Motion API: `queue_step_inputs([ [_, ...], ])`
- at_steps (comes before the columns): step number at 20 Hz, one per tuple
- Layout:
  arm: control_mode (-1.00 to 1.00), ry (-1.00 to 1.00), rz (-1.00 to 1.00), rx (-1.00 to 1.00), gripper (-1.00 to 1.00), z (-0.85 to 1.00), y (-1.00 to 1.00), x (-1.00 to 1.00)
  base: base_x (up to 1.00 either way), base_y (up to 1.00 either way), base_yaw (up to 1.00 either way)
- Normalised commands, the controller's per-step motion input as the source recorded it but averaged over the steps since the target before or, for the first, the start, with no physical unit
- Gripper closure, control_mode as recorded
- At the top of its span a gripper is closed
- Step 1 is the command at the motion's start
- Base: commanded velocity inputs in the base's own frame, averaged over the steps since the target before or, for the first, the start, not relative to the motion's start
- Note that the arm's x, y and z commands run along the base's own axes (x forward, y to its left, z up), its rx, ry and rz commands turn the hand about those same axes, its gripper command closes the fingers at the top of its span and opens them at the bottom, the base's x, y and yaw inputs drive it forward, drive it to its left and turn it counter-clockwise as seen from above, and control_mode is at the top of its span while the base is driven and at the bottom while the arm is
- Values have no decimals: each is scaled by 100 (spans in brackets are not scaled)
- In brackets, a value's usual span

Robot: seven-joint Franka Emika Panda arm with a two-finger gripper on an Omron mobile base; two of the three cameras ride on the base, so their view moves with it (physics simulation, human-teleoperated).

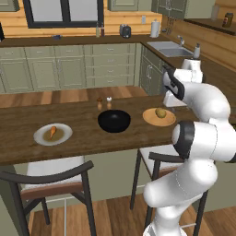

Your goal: Pick the chicken drumstick and potato from their plates and place them in the bowl. Then put the bowl in the fridge.

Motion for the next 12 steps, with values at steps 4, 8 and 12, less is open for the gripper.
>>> queue_step_inputs([
  [4,-100,-5,0,1,-100,-38,-20,41,0,0,0],
  [8,-100,-2,0,2,-100,-25,-16,30,0,0,0],
  [12,-100,-2,0,0,-100,-27,0,46,0,0,0],
])
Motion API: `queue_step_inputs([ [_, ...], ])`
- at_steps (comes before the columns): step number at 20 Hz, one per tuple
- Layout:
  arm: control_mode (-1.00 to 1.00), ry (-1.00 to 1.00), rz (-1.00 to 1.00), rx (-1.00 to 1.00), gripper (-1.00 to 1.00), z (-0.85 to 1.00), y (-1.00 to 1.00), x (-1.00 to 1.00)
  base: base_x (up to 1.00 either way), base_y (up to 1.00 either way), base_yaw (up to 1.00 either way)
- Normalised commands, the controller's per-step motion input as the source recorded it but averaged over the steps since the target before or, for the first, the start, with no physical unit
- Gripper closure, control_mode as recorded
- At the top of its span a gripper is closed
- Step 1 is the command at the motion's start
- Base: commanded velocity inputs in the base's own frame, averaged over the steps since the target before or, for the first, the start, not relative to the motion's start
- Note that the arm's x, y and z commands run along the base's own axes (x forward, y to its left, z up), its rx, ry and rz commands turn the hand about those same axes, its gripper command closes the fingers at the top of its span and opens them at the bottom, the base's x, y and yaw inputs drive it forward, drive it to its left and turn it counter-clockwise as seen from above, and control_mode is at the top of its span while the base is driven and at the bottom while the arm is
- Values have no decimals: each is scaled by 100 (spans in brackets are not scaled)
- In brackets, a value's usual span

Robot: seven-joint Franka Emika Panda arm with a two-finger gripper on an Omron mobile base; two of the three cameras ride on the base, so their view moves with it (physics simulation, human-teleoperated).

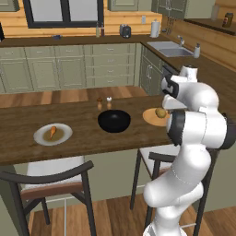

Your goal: Pick the chicken drumstick and potato from their plates and place them in the bowl. Then put the bowl in the fridge.

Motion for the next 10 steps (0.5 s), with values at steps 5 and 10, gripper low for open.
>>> queue_step_inputs([
  [5,-100,0,0,1,-100,-19,-3,50,0,0,0],
  [10,-100,0,0,0,-100,-19,0,48,0,0,0],
])
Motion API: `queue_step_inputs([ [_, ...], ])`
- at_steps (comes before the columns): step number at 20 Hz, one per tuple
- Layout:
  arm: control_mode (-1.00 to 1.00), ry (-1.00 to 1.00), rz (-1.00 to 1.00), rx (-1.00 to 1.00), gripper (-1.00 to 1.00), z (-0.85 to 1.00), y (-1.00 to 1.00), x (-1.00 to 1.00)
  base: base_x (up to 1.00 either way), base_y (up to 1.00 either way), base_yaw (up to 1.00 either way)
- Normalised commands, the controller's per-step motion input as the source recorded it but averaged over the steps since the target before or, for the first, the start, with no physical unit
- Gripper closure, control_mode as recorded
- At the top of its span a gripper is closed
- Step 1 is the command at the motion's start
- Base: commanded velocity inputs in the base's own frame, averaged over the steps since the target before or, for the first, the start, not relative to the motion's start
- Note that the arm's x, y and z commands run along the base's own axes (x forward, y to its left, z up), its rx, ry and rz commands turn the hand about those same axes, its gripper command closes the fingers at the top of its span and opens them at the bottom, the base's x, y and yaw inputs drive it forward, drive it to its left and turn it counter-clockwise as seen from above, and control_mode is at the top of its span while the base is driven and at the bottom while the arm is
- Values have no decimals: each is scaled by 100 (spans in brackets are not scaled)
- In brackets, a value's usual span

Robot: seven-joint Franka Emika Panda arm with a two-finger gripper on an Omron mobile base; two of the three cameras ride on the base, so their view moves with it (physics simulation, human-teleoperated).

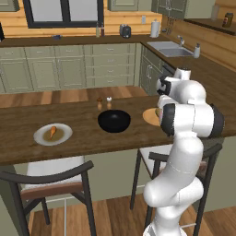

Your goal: Pick the chicken drumstick and potato from their plates and place them in the bowl. Then put the bowl in the fridge.

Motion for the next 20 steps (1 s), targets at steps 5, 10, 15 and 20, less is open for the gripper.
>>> queue_step_inputs([
  [5,-100,0,0,1,-100,-37,-3,43,0,0,0],
  [10,-100,0,0,3,-100,-34,-14,29,0,0,0],
  [15,-100,0,0,1,-100,-16,-2,35,0,0,0],
  [20,-100,0,0,0,-100,-2,0,38,0,0,0],
])
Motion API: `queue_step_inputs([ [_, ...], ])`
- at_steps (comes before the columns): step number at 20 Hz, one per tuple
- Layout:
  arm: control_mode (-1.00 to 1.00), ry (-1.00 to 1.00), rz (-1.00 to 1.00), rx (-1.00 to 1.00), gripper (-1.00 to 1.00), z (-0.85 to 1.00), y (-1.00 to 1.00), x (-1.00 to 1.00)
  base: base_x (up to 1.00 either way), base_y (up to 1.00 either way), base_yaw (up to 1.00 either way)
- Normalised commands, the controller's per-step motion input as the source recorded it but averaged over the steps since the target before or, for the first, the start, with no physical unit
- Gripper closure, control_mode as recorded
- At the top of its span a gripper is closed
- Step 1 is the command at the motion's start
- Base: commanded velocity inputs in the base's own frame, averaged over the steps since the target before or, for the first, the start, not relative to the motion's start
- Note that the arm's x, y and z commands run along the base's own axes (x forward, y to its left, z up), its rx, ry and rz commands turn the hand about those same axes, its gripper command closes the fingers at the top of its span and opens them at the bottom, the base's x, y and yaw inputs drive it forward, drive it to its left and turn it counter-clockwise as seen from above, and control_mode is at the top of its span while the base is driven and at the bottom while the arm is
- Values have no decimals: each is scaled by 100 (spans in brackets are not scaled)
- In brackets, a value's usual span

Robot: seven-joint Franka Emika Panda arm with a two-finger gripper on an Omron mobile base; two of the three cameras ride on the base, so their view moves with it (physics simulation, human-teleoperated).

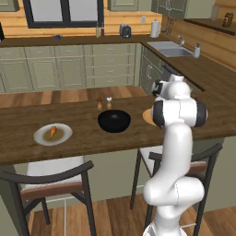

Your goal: Pick the chicken drumstick and potato from their plates and place them in the bowl. Then put the bowl in the fridge.

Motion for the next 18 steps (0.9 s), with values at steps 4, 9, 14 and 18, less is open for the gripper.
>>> queue_step_inputs([
  [4,-100,0,0,0,-100,-17,0,32,0,0,0],
  [9,-100,0,3,0,-100,-26,0,15,0,0,0],
  [14,-100,0,6,2,-100,-17,-6,0,0,0,0],
  [18,-100,0,5,0,-100,-16,0,0,0,0,0],
])
